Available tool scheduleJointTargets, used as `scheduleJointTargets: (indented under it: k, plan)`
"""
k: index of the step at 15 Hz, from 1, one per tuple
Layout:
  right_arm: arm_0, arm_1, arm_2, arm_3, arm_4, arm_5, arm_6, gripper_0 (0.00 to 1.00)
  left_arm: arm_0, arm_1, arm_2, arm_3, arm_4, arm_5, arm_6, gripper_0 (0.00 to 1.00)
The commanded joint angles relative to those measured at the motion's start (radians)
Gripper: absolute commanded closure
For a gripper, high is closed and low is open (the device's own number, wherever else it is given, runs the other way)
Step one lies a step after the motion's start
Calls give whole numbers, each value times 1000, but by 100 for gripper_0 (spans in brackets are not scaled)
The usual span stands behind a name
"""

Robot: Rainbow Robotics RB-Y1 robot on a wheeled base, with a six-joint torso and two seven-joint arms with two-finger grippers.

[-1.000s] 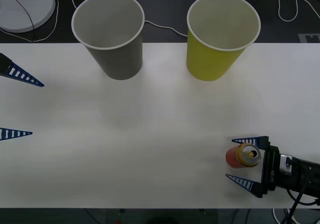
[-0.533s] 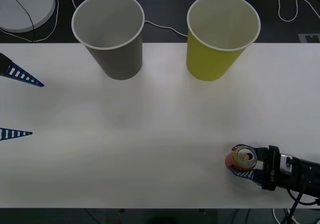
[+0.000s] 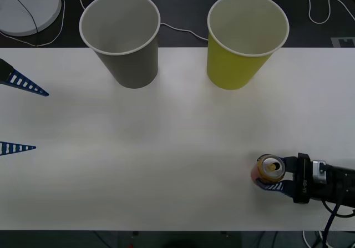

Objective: Put the can into the green bin and the plastic bottle into the gray bin

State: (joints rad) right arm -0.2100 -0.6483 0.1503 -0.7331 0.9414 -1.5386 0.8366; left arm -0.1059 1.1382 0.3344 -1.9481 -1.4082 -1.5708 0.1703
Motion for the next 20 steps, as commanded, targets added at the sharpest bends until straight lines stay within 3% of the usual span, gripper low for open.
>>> scheduleJointTargets:
  k: [1, 6, 10, 14, 20]
  plan:
    - [92, -65, 0, -255, 2, 132, -142, 100, 0, 0, 0, 0, 0, 0, 0, 0]
    - [245, -175, -6, -694, 36, 402, -462, 100, 0, 0, 0, 0, 0, 0, 0, 0]
    - [273, -235, -40, -878, 116, 466, -751, 100, 0, 0, 0, 0, 0, 0, 0, 0]
    - [362, -335, -121, -1138, 246, 580, -1079, 100, 0, 0, 0, 0, 0, 0, 0, 0]
    - [394, -416, -322, -1431, 527, 500, -1705, 100, 0, 0, 0, 0, 0, 0, 0, 0]
